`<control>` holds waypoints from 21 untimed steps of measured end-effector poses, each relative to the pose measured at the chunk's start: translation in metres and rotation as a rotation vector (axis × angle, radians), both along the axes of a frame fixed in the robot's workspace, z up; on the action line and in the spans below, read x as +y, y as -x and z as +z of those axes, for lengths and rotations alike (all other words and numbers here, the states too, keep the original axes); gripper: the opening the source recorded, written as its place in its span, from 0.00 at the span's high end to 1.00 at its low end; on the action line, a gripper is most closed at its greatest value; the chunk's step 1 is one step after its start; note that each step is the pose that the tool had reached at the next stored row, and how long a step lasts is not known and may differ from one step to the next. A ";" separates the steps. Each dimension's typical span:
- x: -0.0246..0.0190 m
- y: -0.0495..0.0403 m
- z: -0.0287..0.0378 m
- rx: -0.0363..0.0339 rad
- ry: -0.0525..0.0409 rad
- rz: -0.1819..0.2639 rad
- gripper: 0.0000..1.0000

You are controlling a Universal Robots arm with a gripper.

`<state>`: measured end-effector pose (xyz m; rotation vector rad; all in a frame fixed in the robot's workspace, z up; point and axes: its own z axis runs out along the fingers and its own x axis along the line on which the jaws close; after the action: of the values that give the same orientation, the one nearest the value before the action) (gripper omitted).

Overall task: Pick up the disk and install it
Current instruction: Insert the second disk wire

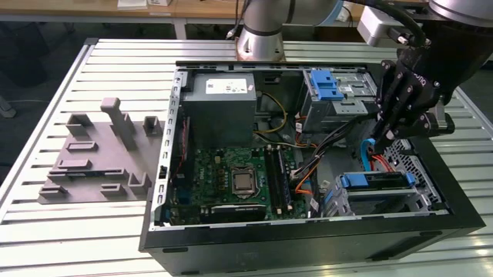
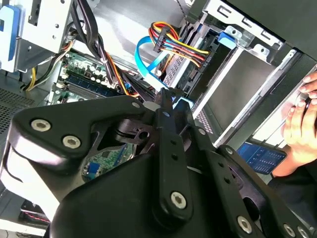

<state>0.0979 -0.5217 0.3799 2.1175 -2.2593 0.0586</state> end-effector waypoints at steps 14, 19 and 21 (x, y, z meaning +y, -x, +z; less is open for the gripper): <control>0.0005 0.0000 -0.0130 -0.0001 0.0238 0.000 0.78; 0.0004 0.0001 -0.0153 -0.0001 0.0153 0.000 0.84; 0.0003 0.0001 -0.0160 -0.0002 -0.0091 0.000 0.84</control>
<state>0.0978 -0.5214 0.3639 2.1218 -2.2643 0.0485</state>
